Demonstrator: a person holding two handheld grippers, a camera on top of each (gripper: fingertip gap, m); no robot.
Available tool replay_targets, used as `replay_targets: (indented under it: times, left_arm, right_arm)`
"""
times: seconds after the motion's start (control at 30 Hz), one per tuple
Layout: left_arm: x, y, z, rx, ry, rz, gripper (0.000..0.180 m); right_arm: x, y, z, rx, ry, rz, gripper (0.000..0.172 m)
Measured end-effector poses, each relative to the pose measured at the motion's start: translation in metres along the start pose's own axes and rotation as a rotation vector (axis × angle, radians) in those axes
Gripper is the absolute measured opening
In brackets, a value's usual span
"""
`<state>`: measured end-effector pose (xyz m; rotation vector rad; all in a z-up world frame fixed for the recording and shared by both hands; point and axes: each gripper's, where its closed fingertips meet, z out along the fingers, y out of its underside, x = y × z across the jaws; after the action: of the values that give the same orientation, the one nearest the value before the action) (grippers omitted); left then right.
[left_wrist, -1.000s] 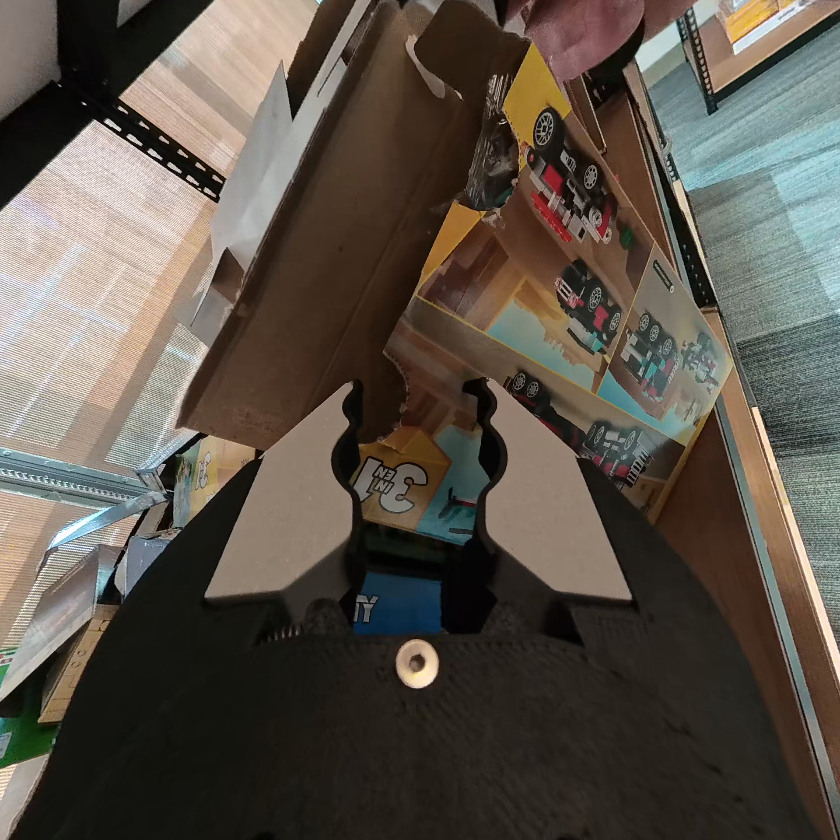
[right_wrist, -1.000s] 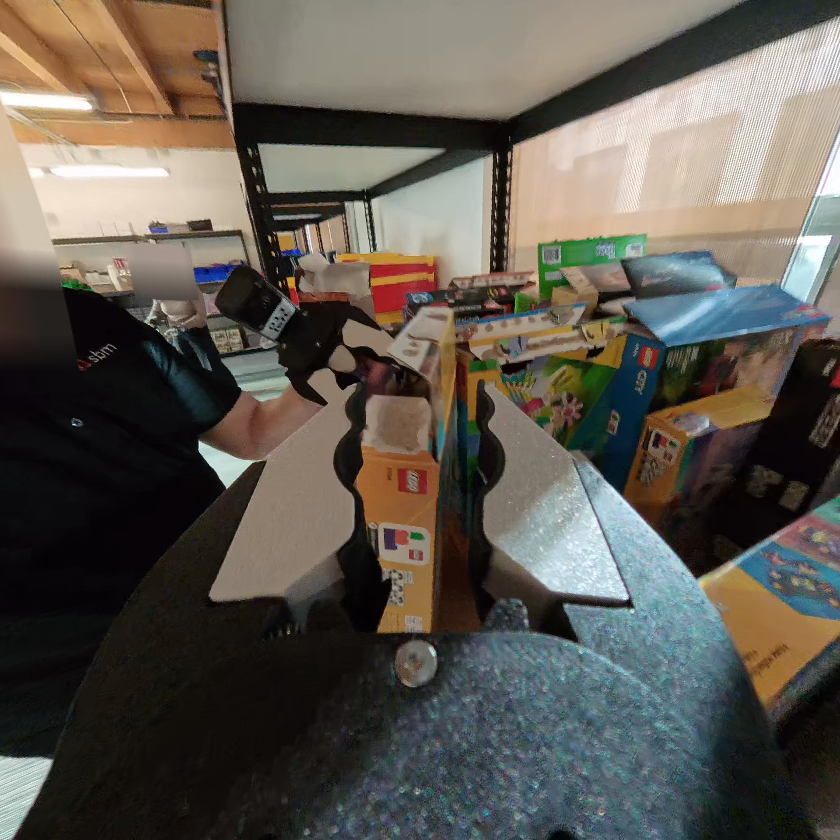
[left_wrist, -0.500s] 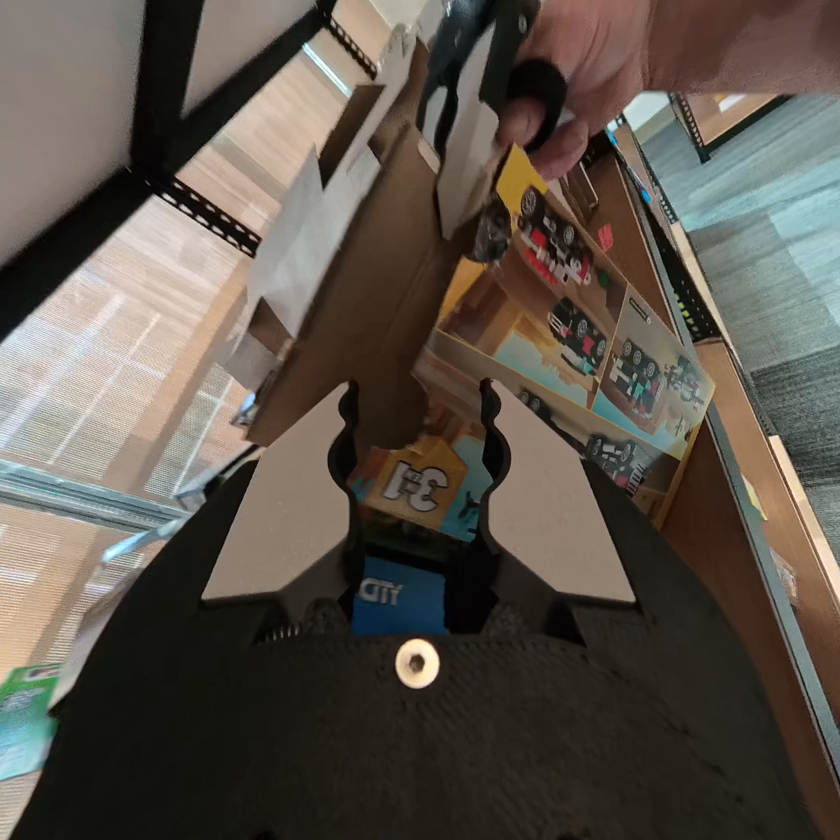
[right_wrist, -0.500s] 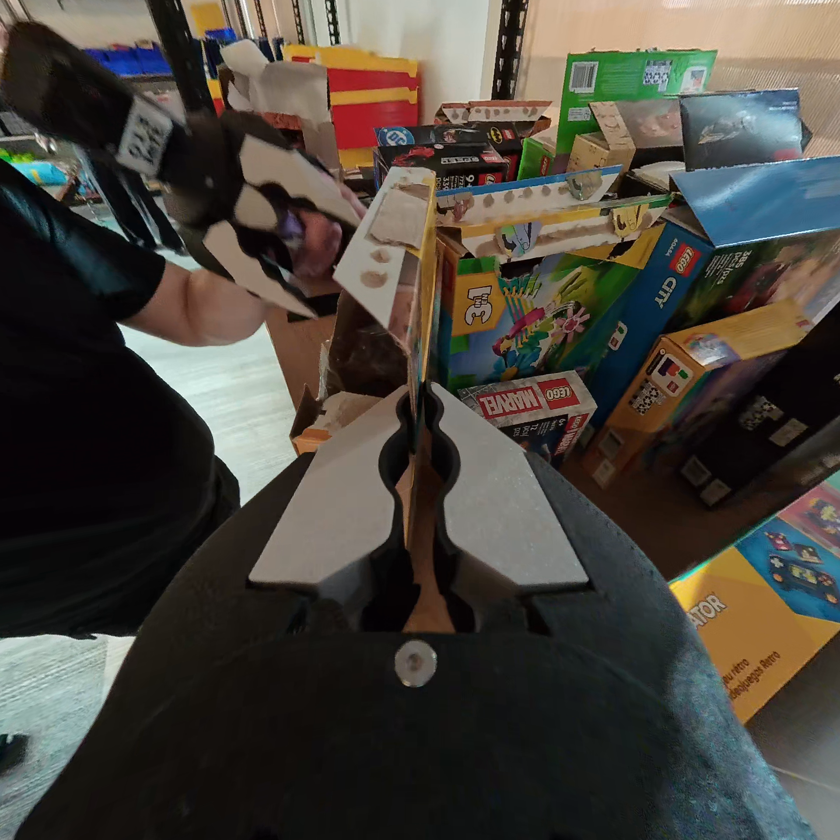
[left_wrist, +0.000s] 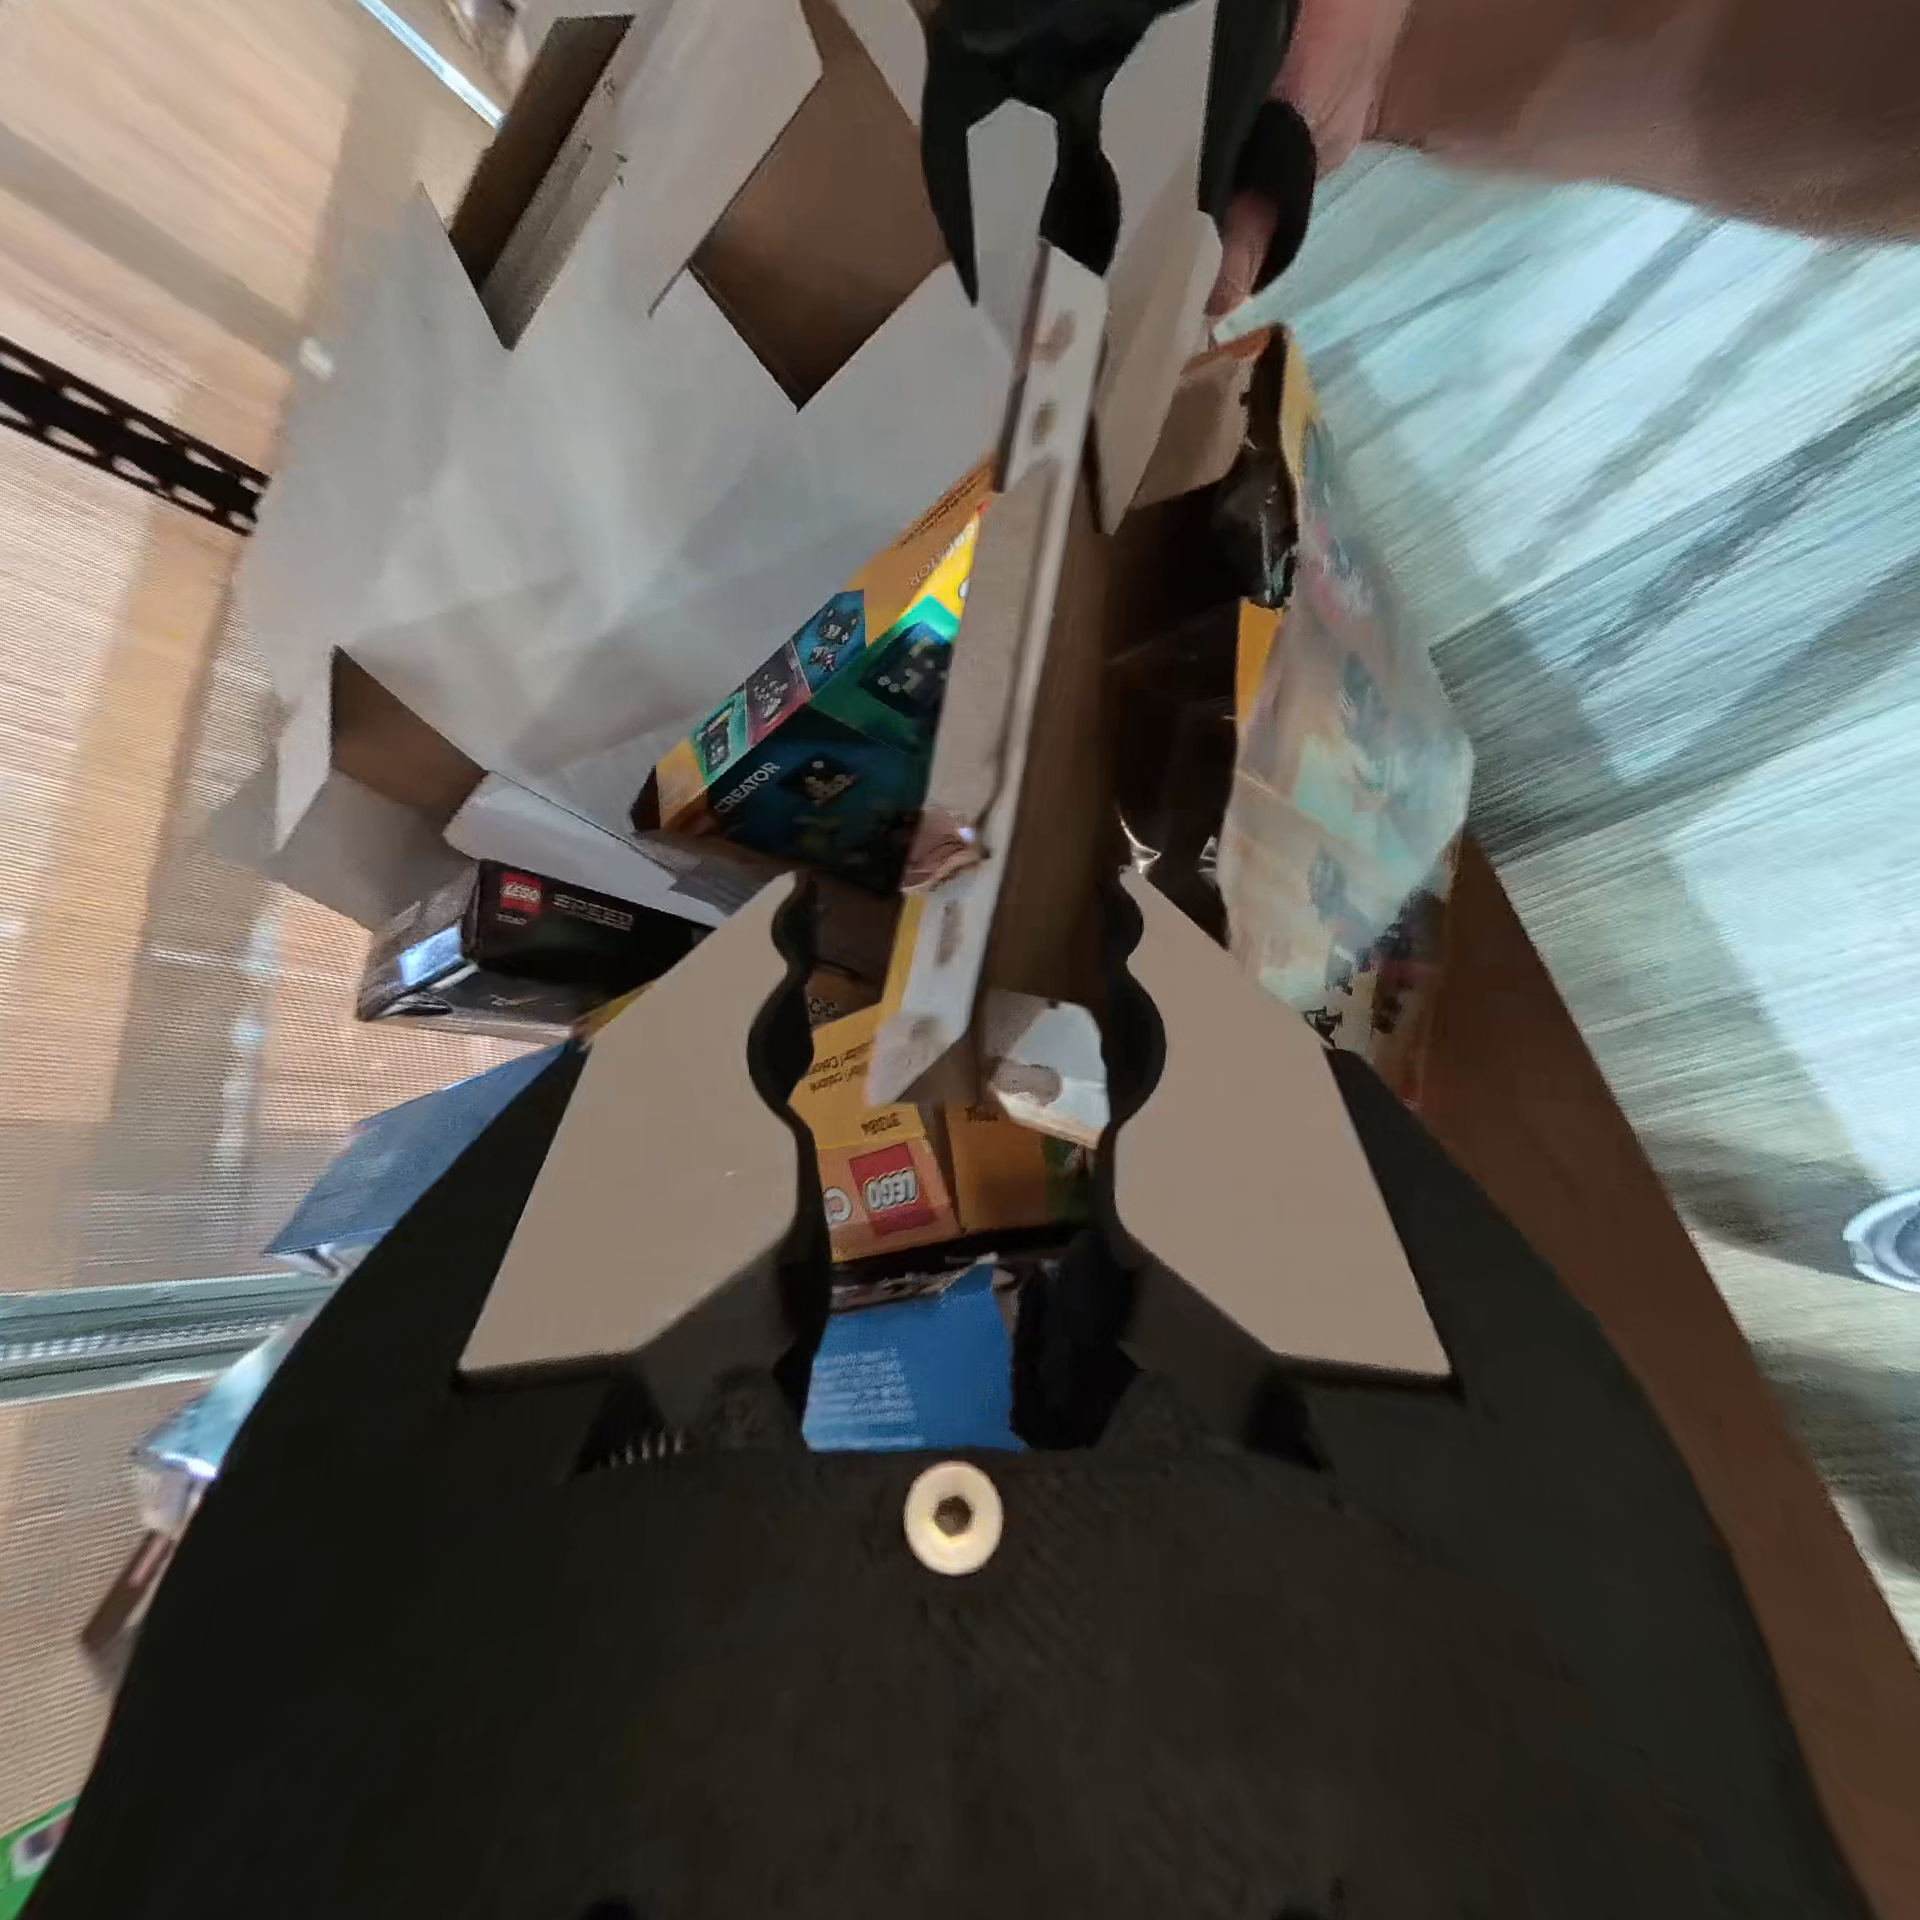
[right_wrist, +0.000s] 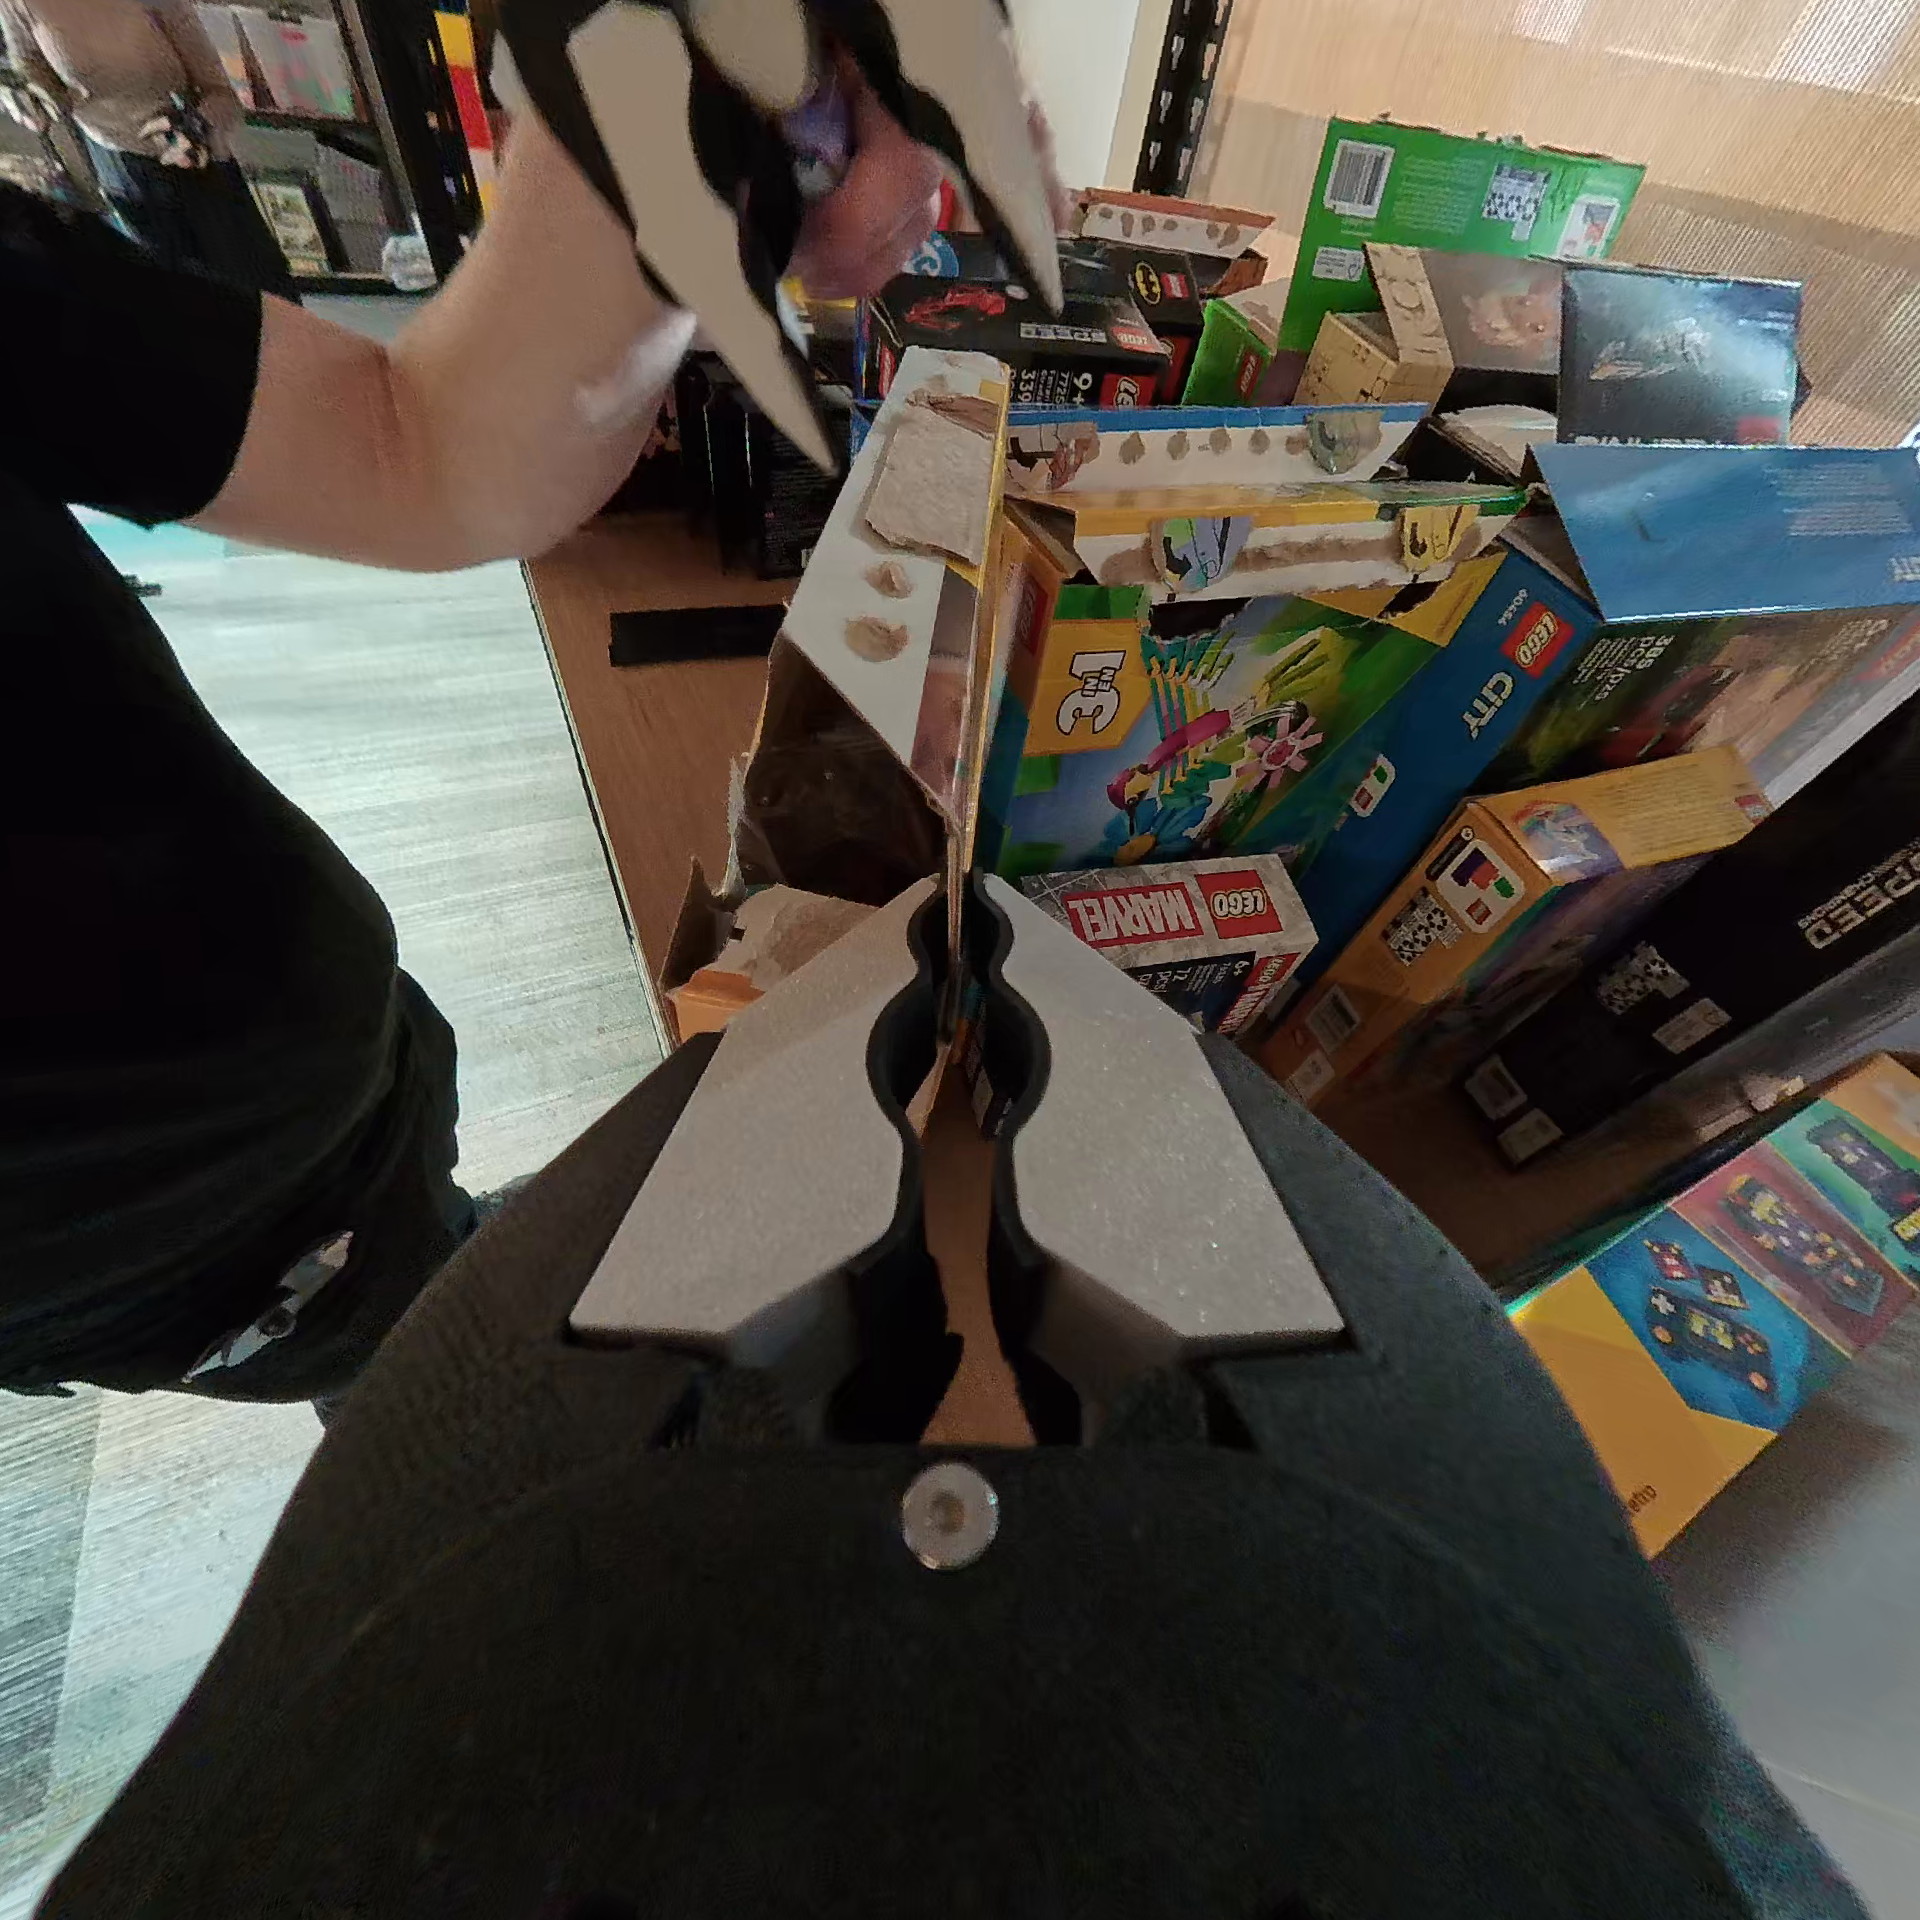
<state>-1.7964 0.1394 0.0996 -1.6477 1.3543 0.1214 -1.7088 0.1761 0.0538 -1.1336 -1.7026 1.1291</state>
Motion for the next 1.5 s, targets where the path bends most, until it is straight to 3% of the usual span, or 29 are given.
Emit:
replay_targets:
  times: [0.2,0.27,0.37,0.5,0.6,0.77,0.93,1.03,1.3,1.5]
  left_arm:
    - [-0.001,0.008,-0.007,0.003,0.304,-0.048,0.047]
    - [0.002,0.022,0.003,-0.092,0.320,-0.001,0.040]
    - [0.011,0.039,0.017,-0.200,0.326,0.051,0.022]
    - [0.016,0.041,0.021,-0.185,0.271,0.105,0.025]
    - [0.017,0.042,0.021,-0.191,0.206,0.160,0.025]
    - [0.014,0.044,0.022,-0.217,0.102,0.261,0.024]
    - [0.015,0.043,0.021,-0.201,0.084,0.267,0.023]
    - [0.013,0.043,0.023,-0.205,0.071,0.277,0.023]
    - [0.013,0.043,0.023,-0.197,0.081,0.275,0.023]
    - [0.015,0.044,0.015,-0.191,0.140,0.232,0.026]
  right_arm:
    - [-0.003,-0.001,0.000,-0.024,0.025,-0.070,0.000]
    - [-0.001,-0.001,0.000,-0.051,0.054,-0.105,0.000]
    - [-0.001,0.000,-0.001,-0.091,0.090,-0.143,0.000]
    - [0.004,0.001,-0.003,-0.142,0.153,-0.161,0.000]
    - [0.011,-0.001,-0.006,-0.168,0.240,-0.194,0.015]
    - [0.004,-0.006,-0.020,-0.254,0.354,-0.311,0.014]
    - [-0.035,-0.034,-0.029,-0.088,0.207,-0.200,0.039]
    - [-0.023,-0.033,-0.015,-0.118,0.230,-0.051,0.050]
    - [-0.018,-0.032,-0.004,-0.022,0.087,0.221,0.030]
    - [-0.017,-0.028,-0.001,-0.062,0.124,0.149,0.029]
